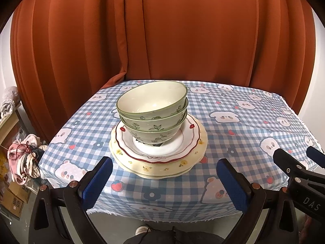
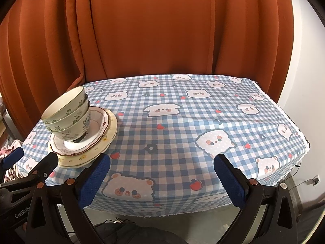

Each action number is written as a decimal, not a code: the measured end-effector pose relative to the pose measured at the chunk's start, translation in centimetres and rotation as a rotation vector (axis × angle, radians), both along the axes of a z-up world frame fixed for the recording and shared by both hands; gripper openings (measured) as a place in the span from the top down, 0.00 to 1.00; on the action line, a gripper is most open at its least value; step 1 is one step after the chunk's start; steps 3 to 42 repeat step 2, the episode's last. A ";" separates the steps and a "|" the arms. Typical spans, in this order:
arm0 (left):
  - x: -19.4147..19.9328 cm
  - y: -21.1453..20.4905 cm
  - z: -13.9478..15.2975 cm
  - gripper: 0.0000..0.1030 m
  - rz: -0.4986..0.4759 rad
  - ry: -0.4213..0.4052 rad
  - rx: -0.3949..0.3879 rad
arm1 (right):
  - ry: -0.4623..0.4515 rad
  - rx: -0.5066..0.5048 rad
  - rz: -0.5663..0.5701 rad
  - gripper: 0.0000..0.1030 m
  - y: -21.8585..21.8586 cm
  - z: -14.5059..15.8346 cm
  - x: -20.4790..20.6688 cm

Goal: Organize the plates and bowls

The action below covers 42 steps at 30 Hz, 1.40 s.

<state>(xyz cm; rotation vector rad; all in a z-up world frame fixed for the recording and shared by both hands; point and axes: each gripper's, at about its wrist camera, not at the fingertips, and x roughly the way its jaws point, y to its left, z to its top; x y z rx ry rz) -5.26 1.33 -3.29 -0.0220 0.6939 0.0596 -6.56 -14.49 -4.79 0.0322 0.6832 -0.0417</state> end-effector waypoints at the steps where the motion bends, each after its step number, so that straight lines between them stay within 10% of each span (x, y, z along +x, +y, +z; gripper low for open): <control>1: 0.0 0.0 0.0 0.00 -0.001 0.000 0.000 | 0.000 0.000 0.000 0.00 0.0 0.0 0.0; 42: 0.0 0.0 0.0 0.00 -0.002 0.000 -0.001 | 0.000 0.000 0.000 0.00 0.0 0.0 0.0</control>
